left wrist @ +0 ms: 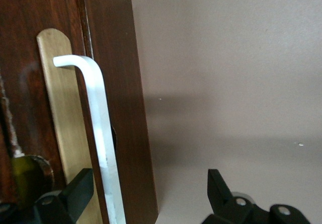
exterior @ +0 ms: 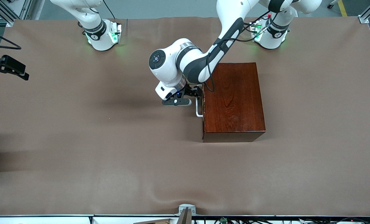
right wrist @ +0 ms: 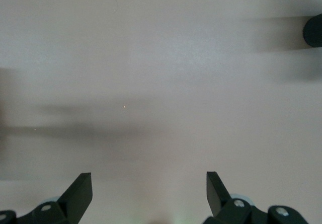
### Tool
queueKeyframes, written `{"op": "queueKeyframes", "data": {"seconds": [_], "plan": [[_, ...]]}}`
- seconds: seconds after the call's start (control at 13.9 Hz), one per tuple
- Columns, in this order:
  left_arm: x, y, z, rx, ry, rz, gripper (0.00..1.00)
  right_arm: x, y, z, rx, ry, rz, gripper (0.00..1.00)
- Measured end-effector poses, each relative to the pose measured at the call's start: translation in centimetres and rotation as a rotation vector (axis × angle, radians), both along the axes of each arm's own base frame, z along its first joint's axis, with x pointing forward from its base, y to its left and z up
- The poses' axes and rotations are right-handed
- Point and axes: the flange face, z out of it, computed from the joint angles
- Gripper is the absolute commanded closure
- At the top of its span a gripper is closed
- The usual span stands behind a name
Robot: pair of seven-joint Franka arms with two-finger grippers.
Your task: Open drawer, take yellow block, close drawer
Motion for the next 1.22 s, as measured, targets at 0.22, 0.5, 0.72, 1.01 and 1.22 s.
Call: {"op": "queueKeyframes", "data": {"seconds": [0.22, 0.5, 0.72, 1.01, 1.22], "plan": [[0.0, 0.1, -1.0, 0.011, 0.008, 0.001, 0.00, 0.0, 0.1, 0.0, 0.000, 0.000, 0.002, 0.00], [0.1, 0.1, -1.2, 0.008, 0.002, 0.007, 0.00, 0.0, 0.0, 0.0, 0.000, 0.000, 0.001, 0.00], [0.3, -0.2, -1.1, -0.013, -0.025, 0.048, 0.00, 0.0, 0.0, 0.0, 0.000, 0.000, 0.000, 0.00], [0.5, -1.0, -0.8, -0.068, -0.066, 0.111, 0.00, 0.0, 0.0, 0.0, 0.000, 0.000, 0.000, 0.00], [0.5, -1.3, -0.7, -0.092, -0.080, 0.138, 0.00, 0.0, 0.0, 0.0, 0.000, 0.000, 0.000, 0.00]]}}
